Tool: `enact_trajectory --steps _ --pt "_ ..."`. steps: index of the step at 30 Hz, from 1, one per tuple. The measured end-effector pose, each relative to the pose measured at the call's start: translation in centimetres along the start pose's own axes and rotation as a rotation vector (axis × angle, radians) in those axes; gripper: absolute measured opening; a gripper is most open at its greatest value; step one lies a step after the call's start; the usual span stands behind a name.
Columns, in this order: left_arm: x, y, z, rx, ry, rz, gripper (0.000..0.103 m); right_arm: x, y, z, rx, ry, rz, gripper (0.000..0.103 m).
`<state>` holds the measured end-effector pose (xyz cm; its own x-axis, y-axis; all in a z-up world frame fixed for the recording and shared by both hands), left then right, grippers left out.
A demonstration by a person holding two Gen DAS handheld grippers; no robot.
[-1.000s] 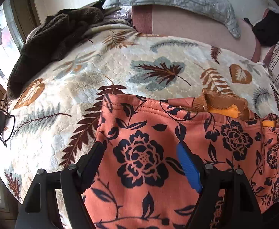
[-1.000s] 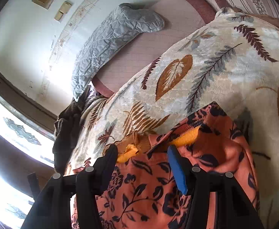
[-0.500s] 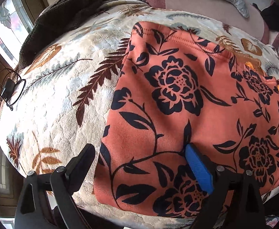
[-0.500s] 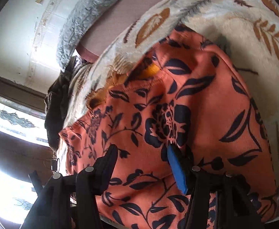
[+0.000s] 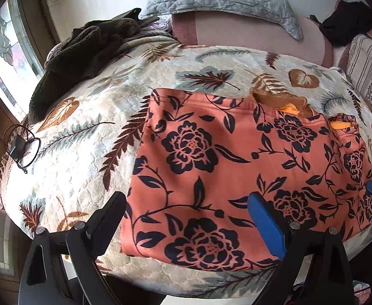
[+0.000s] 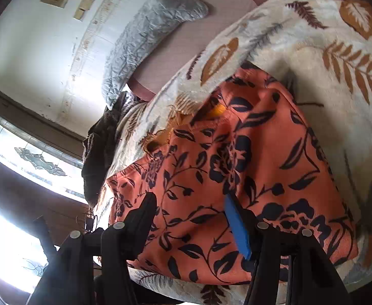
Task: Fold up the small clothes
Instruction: 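Press the folded blouse flat with both grippers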
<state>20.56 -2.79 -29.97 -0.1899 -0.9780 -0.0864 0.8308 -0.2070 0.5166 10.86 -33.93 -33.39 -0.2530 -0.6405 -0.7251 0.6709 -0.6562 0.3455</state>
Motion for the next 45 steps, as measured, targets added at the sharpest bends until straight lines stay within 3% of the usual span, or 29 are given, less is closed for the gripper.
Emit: enact_trajectory --steps 3,7,9,13,17,21,25,29,33,45 --pt "1.2 -0.7 -1.7 -0.040 0.033 -0.030 0.097 1.9 -0.5 -1.6 -0.074 -0.071 -0.048 0.059" --pt "2.3 -2.3 -4.9 -0.107 0.083 -0.065 0.097 2.6 -0.6 -1.7 -0.082 -0.042 -0.079 0.059" --pt "2.2 -2.4 -5.2 -0.067 0.084 -0.049 0.102 2.7 -0.7 -1.7 -0.079 -0.041 -0.077 0.059" --pt "1.7 -2.3 -5.6 -0.045 0.031 -0.048 0.103 1.8 -0.6 -1.5 -0.064 -0.067 -0.040 0.060" --pt "1.3 -2.1 -6.1 -0.019 -0.022 -0.051 0.103 -0.6 0.6 -1.1 0.005 -0.015 0.012 0.060" --pt "1.1 -2.0 -6.2 -0.005 -0.031 -0.054 0.103 -2.5 2.6 -1.5 0.071 -0.023 0.068 0.060" --pt "1.2 -2.1 -6.1 0.012 -0.032 -0.057 0.103 -2.4 4.0 -3.7 0.059 -0.051 0.050 0.060" --pt "1.4 -1.6 -6.6 0.019 -0.041 -0.055 0.103 0.4 3.5 -7.4 -0.043 -0.138 -0.046 0.060" --pt "1.4 -1.7 -6.6 0.023 -0.048 -0.052 0.103 -0.1 3.4 -7.8 -0.024 -0.159 0.007 0.065" --pt "1.4 -2.0 -6.3 0.044 -0.055 -0.041 0.103 -0.5 2.7 -7.6 -0.011 -0.157 0.097 0.065"
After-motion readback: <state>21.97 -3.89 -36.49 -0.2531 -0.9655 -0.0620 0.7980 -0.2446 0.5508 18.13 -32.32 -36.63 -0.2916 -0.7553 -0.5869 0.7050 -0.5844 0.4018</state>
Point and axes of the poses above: each gripper's, at about its wrist camera, not at the fingertips, and z roughly against the way its jaws point, x to its right, y to its top, the point moved 7 cm from there along -z, roughly the way its jaws point, and after that the axes turned 1 degree about -z, right-handed, at the moved point
